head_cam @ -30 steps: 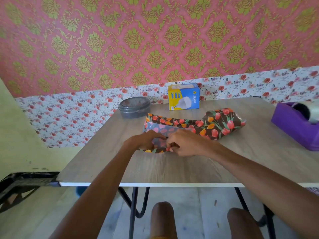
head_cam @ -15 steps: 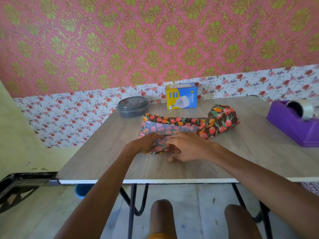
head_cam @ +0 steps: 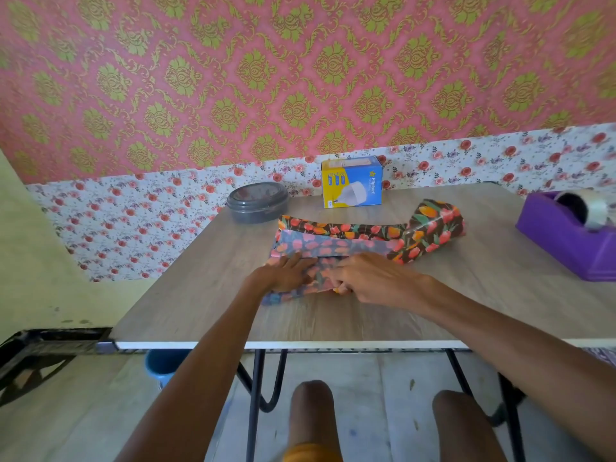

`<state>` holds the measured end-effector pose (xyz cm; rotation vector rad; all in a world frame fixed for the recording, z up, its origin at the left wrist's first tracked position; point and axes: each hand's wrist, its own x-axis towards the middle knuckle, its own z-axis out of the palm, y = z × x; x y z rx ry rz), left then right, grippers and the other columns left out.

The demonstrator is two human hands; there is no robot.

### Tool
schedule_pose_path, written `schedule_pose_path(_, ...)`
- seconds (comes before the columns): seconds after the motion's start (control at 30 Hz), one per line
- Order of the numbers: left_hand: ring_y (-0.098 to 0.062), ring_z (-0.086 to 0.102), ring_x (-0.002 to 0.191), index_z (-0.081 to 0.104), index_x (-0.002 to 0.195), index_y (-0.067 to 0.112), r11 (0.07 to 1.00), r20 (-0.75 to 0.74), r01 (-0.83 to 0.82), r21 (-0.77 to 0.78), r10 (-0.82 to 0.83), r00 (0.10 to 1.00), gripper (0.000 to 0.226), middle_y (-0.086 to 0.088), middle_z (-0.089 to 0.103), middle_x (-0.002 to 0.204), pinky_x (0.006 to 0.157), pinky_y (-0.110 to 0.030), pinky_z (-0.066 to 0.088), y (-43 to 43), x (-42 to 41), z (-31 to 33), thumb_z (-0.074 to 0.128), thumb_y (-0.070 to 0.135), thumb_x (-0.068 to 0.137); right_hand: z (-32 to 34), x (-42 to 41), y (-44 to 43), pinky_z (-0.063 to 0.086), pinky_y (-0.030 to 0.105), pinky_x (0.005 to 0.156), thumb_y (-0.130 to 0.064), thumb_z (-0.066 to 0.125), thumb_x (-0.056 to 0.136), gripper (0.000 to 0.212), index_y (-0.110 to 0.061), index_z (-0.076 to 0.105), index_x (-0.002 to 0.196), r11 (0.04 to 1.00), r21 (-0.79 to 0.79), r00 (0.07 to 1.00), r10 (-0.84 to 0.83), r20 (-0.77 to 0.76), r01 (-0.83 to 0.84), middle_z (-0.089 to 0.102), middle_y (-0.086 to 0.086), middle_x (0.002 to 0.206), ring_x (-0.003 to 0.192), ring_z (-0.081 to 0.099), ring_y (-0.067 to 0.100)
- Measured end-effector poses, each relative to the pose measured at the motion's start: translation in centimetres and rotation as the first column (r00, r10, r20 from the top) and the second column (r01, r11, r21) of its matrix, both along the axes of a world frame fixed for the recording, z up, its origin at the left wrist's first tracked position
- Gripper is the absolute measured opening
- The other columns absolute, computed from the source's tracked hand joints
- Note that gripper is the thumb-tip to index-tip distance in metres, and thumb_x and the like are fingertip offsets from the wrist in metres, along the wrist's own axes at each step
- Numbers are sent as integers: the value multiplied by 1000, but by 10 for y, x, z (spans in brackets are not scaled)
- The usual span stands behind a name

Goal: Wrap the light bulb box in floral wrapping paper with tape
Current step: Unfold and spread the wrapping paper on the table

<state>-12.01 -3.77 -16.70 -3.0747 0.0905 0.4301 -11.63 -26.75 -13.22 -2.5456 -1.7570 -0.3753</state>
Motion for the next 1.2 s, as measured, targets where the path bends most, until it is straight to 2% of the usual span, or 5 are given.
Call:
schedule_pose_path(0.17, -31, 19, 147, 21, 154, 27, 982, -104, -156, -109, 145, 984, 60, -6, 13, 163, 117, -48, 25, -3, 15, 6, 45, 39, 100, 4, -4, -14, 39, 29, 61, -19, 60, 92, 10, -23, 65, 85, 996, -39, 985, -83, -150, 78, 71, -1, 93, 87, 66, 19)
schedule_pose_path(0.33, -31, 53, 118, 64, 119, 18, 984, 401, -27, -178, 97, 911, 29, -14, 54, 128, 99, -44, 45, -37, 24, 8, 58, 26, 93, 12, 8, -38, 47, 30, 71, -53, 74, 76, 44, -28, 66, 111, 981, -142, 970, -158, -184, 133, 63, -11, 108, 95, 57, 11)
schedule_pose_path(0.53, -28, 55, 111, 71, 109, 8, 829, 509, 375, -415, -130, 851, 26, -14, 64, 114, 98, -39, 41, -85, 36, -2, 63, 2, 86, 23, 33, -86, 53, 33, 78, -16, 72, 72, 39, -26, 66, 110, 898, -371, 913, -336, -229, 238, 65, -5, 103, 91, 59, 17)
schedule_pose_path(0.9, -22, 42, 136, 62, 130, 18, 815, 478, 430, -389, -220, 850, 41, -7, 48, 146, 113, -36, 33, -132, 37, -18, 60, 16, 89, 13, 54, -147, 57, 36, 84, -24, 77, 81, 5, -21, 73, 84, 909, -251, 773, -414, -481, 331, 74, -11, 94, 89, 70, 14)
schedule_pose_path(1.2, -25, 55, 116, 62, 123, 14, 849, 579, 314, -424, -13, 815, 40, -8, 57, 127, 97, -27, 42, -133, 43, -10, 61, 3, 85, -3, 67, -129, 49, 34, 71, -7, 59, 84, 14, -18, 67, 86, 885, -43, 861, -461, -215, 463, 66, -5, 95, 90, 62, 18)
